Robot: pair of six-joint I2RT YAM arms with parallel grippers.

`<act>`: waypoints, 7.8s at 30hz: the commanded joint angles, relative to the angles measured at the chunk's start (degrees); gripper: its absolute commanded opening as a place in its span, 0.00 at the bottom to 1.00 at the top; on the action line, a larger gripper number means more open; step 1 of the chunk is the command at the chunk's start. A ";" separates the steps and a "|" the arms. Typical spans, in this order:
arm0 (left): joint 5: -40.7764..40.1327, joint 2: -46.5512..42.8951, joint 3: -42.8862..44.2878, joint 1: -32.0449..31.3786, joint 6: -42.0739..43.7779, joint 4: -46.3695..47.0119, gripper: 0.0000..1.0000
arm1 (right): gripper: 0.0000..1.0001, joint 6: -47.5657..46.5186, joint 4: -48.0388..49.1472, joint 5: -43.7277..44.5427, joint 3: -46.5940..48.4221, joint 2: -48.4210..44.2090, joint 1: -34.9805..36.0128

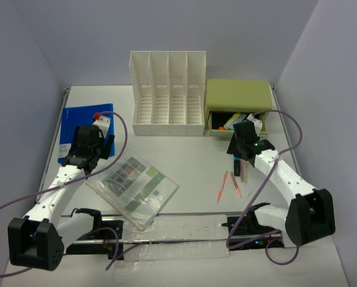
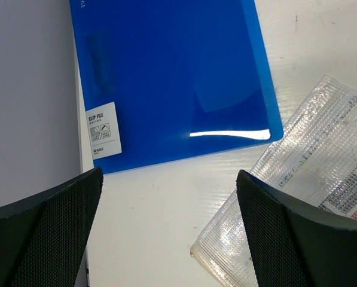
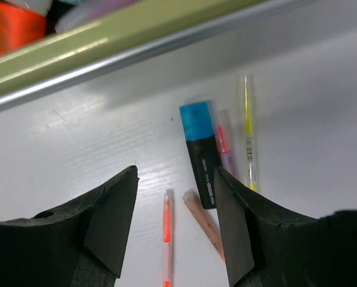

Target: Organize the desk

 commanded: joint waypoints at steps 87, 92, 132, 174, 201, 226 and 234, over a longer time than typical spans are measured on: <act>5.62 -4.97 1.93 -0.31 -0.04 -1.32 0.99 | 0.45 11.82 1.44 2.44 -0.60 18.42 33.31; 5.62 -4.98 1.92 -0.31 -0.13 -1.40 0.99 | 0.58 10.68 -0.06 3.09 0.87 18.97 33.30; 4.79 -4.51 1.74 -0.31 -0.21 -1.53 0.99 | 0.00 12.15 11.47 -7.04 16.56 -2.75 13.23; 4.89 -3.39 1.67 -0.31 -0.04 -1.62 0.99 | 0.41 13.52 16.89 -7.41 -0.21 -4.87 -6.90; 3.96 -2.25 1.57 -0.31 0.06 -1.40 0.99 | 0.46 17.65 29.98 -7.93 -3.76 0.27 -12.05; 3.45 -1.71 1.32 -0.31 0.31 -1.22 0.99 | 0.39 16.68 39.15 -9.99 -2.71 2.19 -12.83; 3.09 -1.45 1.23 -0.31 0.31 -1.13 0.99 | 0.39 14.88 41.14 -10.20 0.30 6.64 -12.84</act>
